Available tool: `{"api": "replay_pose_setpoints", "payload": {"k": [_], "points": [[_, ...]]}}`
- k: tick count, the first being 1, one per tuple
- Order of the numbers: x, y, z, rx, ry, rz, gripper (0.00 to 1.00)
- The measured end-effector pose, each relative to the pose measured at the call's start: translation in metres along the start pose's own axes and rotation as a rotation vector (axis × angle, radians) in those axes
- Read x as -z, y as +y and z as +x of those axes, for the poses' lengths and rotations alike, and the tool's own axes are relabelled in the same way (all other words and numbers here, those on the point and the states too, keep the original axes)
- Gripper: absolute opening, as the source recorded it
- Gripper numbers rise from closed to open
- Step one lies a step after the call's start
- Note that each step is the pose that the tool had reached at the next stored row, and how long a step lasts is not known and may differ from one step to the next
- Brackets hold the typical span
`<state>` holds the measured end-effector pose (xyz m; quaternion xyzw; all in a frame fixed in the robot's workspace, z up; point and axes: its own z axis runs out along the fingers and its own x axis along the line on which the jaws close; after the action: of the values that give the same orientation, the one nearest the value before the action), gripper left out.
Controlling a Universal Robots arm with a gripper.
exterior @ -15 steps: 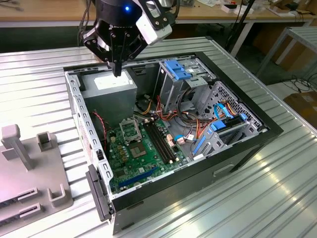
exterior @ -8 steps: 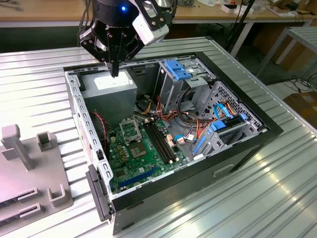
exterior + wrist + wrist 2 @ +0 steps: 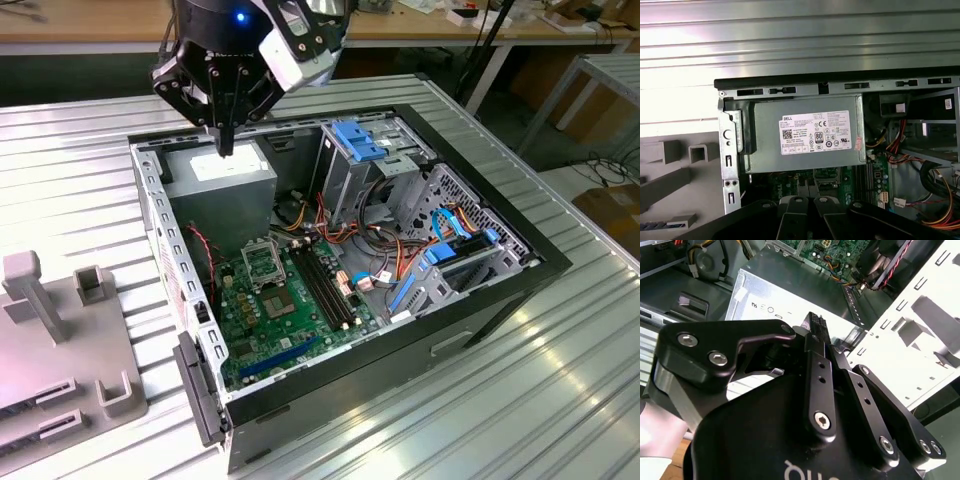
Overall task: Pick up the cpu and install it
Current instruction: 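Reach for the cpu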
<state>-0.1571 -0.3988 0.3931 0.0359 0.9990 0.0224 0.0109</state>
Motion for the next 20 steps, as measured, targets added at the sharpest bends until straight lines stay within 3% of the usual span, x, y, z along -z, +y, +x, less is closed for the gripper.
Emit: {"api": "replay_pose_setpoints", "payload": {"k": [20], "points": [[0.0004,-0.001,0.0147,0.0,0.0007,0.0001,0.11]]}}
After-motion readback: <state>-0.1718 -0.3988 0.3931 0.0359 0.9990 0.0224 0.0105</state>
